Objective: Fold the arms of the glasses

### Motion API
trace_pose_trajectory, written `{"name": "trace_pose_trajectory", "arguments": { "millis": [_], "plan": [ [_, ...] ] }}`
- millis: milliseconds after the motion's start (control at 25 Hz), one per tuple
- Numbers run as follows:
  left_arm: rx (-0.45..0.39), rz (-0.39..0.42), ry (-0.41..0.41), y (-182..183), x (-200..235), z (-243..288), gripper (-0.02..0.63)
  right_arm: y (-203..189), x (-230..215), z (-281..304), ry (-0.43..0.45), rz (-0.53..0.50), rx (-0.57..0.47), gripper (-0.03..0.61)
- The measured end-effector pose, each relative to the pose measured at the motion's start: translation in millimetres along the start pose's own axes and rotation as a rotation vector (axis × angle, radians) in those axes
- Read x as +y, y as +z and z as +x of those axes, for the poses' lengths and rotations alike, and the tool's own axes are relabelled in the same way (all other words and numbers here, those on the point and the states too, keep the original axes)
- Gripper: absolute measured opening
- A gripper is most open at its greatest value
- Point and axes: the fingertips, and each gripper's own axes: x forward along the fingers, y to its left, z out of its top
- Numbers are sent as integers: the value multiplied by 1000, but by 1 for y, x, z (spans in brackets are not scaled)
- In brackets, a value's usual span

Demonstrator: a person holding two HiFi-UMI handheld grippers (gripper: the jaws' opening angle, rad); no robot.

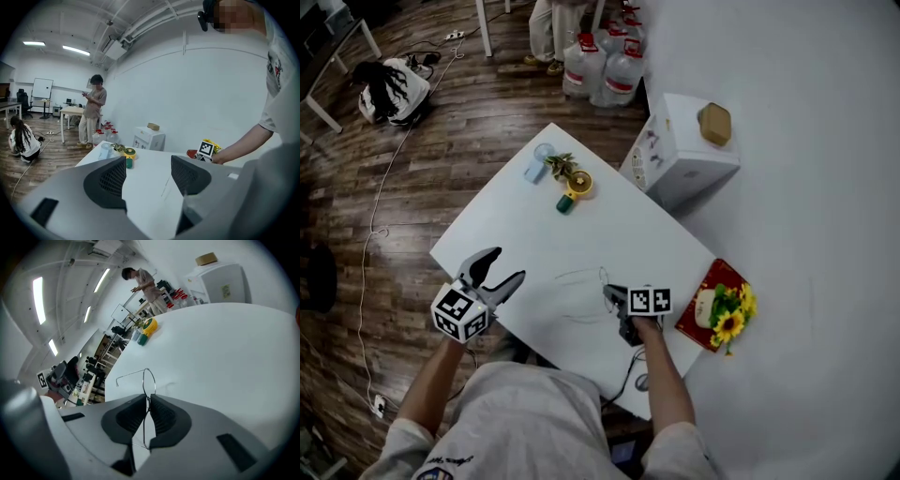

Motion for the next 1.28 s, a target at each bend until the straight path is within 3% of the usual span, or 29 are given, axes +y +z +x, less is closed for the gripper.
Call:
{"name": "trace_pose_trajectory", "arguments": {
  "millis": [200, 400, 640, 880, 960, 1040, 1280],
  "plan": [
    [30, -23, -66, -11, -17, 9, 292, 18, -4, -27, -78, 138, -111, 29],
    [107, -90, -237, -33, -62, 28, 291, 42, -2, -67, -102, 268, -271, 29],
    [116, -387, -381, -46, -97, 49, 276, 56, 11, -103, -137, 328, -403, 28],
    [89, -869, -538, -46, -138, 79, 240, 59, 27, -124, -167, 335, -467, 29],
    [92, -1042, -518, -53, -146, 83, 202, 57, 30, -129, -174, 342, -478, 28],
    [104, -1182, -456, -61, -147, 83, 117, 55, 34, -131, -177, 348, -486, 28],
    [106, -1198, -468, -59, -157, 88, 51, 42, 46, -131, -210, 316, -463, 29]
  ]
}}
